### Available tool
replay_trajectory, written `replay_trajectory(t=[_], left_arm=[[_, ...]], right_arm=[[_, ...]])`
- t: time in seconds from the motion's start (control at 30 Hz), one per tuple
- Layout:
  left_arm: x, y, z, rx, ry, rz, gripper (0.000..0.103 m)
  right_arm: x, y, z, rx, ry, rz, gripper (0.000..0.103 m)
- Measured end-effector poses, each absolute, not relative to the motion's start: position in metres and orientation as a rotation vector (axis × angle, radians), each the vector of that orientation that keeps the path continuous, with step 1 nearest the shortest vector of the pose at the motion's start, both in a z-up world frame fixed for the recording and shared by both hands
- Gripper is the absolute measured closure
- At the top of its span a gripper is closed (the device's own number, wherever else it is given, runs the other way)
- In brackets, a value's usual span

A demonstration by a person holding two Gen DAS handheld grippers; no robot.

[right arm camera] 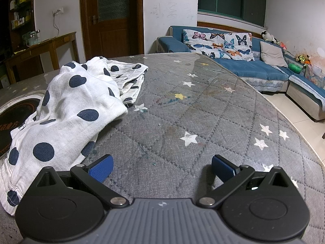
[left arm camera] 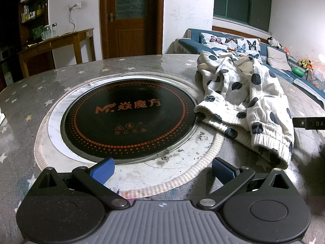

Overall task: Fold clothes
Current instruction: 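Move both grippers toward the crumpled white polka-dot pants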

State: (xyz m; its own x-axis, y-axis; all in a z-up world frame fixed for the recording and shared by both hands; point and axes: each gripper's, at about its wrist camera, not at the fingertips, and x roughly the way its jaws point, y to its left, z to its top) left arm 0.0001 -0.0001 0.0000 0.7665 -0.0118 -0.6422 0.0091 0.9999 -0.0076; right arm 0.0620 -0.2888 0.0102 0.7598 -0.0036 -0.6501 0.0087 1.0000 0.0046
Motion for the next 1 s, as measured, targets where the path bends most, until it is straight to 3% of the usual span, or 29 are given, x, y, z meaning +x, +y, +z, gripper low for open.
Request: replay_trajectory(t=[1.0], left_arm=[[-0.006, -0.018, 0.007, 0.036, 0.705, 0.000, 0.000]], right_arm=[[0.015, -0.276, 0.023, -0.011, 0.682, 0.045, 0.000]])
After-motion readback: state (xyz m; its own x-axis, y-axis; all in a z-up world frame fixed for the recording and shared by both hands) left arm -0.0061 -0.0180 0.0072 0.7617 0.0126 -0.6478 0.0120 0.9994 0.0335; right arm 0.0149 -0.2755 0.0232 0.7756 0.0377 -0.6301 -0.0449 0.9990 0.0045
